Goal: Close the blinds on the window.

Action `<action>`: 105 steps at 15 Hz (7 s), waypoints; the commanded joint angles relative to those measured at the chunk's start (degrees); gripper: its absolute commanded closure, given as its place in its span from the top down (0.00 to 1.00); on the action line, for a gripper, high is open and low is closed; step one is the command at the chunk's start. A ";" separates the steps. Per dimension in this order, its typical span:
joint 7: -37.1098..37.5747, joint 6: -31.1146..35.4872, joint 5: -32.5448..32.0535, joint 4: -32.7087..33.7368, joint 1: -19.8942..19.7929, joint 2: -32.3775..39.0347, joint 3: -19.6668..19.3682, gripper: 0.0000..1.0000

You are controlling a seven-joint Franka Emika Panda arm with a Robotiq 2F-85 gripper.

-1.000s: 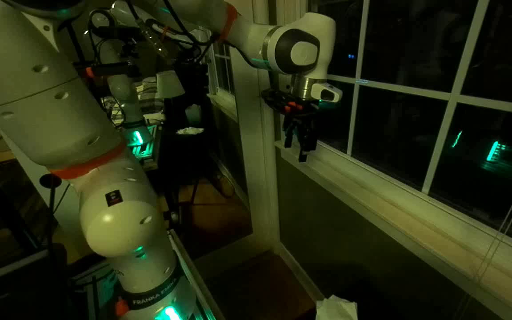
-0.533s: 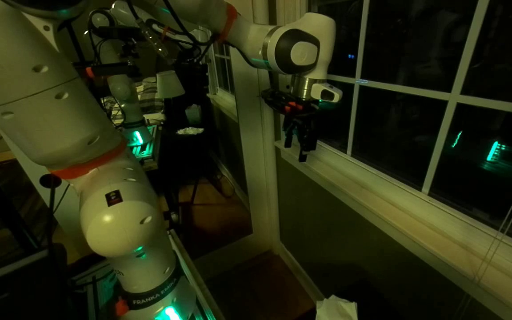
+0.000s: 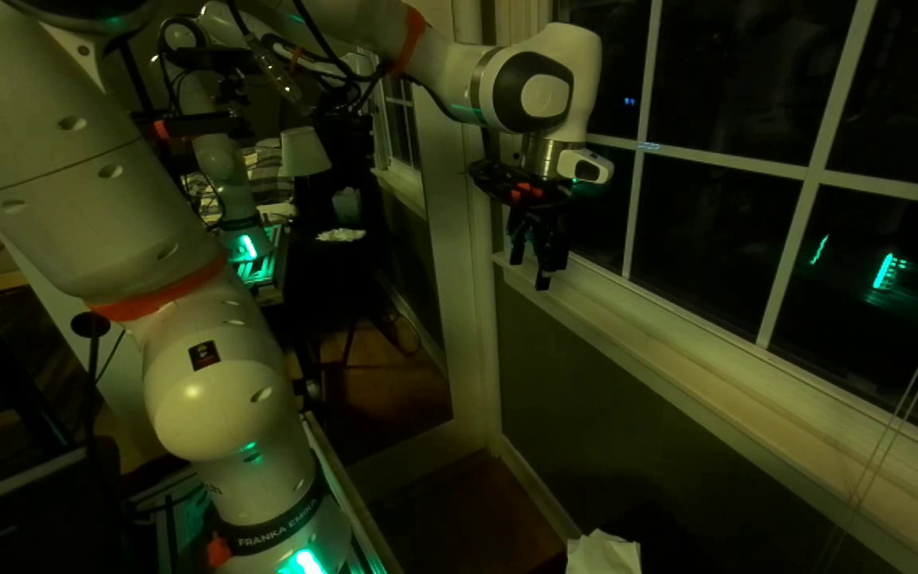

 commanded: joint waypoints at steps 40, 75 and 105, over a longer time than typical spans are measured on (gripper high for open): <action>47.11 51.62 -54.82 1.88 -12.01 23.82 -20.17 1.00; 77.16 53.93 -76.27 13.17 -7.49 36.96 -29.47 0.00; 74.33 100.61 -105.65 -4.78 -5.47 23.24 -6.56 0.00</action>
